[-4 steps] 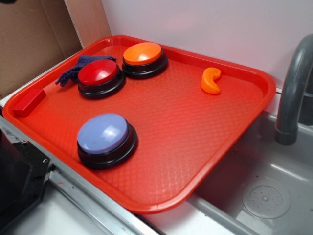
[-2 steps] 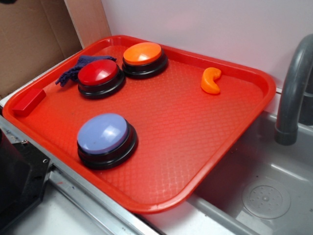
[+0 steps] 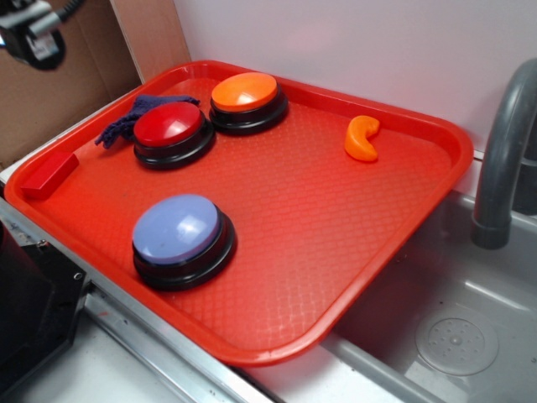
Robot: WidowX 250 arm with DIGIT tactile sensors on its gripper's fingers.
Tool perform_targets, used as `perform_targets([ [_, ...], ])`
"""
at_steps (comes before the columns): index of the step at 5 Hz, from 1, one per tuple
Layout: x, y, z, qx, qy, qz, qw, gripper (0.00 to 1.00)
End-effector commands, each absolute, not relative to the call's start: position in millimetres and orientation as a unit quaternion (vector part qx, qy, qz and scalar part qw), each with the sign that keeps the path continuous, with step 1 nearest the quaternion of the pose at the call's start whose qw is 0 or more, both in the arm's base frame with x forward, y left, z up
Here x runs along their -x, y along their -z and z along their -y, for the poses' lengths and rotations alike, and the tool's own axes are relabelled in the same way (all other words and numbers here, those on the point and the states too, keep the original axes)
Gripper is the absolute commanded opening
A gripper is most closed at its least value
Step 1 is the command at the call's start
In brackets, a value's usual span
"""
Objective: Push the purple button.
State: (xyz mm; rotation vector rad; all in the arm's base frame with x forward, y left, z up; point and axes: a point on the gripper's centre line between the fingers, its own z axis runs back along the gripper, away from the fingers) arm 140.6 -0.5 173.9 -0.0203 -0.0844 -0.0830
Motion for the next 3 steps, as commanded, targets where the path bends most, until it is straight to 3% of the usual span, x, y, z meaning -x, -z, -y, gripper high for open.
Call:
perform_targets([
  [1, -167.0, -119.4, 42.0, -0.010, 0.111, 0.024, 0.994, 1.00],
  [3, -169.4, -74.4, 56.3, -0.005, 0.122, 0.037, 0.992, 1.00],
])
